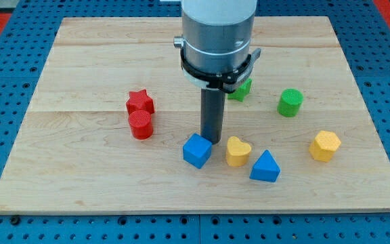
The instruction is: Push the blue blocks towards the bottom center of the board
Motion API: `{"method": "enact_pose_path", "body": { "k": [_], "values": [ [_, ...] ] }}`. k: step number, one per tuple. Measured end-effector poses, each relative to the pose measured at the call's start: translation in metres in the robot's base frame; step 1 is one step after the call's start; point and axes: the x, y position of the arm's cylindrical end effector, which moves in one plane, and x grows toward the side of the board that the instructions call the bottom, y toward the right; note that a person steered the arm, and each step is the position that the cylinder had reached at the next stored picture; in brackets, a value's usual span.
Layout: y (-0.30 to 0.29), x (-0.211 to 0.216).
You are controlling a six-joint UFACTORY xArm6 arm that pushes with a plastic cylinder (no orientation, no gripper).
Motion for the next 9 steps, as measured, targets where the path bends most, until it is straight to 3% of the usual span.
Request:
{"method": "enact_pose_path", "body": {
  "k": [2,4,6,8,9],
  "values": [
    [0.024,0.033],
    [0.117,0.016],
    [0.152,0.044],
    [0.055,0.07],
    [0.052,0.07]
  ]
}}
